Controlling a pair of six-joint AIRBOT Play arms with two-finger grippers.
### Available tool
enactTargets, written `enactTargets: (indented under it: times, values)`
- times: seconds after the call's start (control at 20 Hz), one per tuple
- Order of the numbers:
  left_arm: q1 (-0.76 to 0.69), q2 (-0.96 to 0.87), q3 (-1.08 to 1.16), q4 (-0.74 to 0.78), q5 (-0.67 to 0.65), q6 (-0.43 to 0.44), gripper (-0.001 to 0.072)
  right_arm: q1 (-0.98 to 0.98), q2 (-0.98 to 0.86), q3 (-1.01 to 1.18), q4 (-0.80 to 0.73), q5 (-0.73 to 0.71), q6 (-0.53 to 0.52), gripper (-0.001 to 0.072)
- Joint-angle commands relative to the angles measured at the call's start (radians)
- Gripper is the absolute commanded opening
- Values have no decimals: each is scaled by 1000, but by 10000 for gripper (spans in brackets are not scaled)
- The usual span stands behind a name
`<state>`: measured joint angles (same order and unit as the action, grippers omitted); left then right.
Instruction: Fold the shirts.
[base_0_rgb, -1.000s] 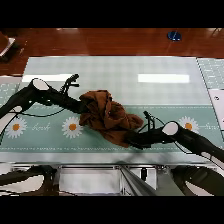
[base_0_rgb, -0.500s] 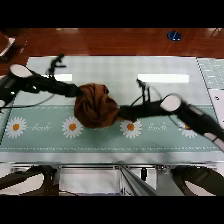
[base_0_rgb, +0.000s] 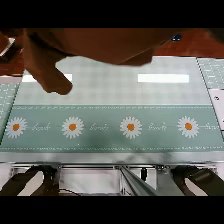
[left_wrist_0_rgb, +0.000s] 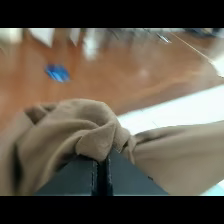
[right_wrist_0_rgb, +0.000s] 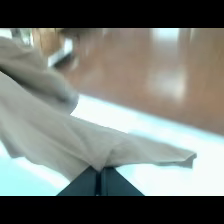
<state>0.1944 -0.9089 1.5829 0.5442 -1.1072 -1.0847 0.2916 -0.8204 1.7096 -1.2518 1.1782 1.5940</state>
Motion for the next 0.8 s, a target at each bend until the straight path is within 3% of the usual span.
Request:
enactTargets:
  times: [0.0,0.25,0.35,0.55,0.75]
  values:
    - [50,164,62,115,-12,-39,22,-9,147,84,-101,95,8,22]
    - [46,239,47,114,-365,-113,22,-9,203,82,-144,312,41,22]
    - [43,255,-31,114,-392,-133,22,-9,203,35,-188,363,66,22]
    - [-31,259,-363,114,-307,-131,22,-9,203,-202,-200,343,93,22]
    - [-270,184,-745,114,48,-97,22,-10,166,-464,-305,220,151,21]
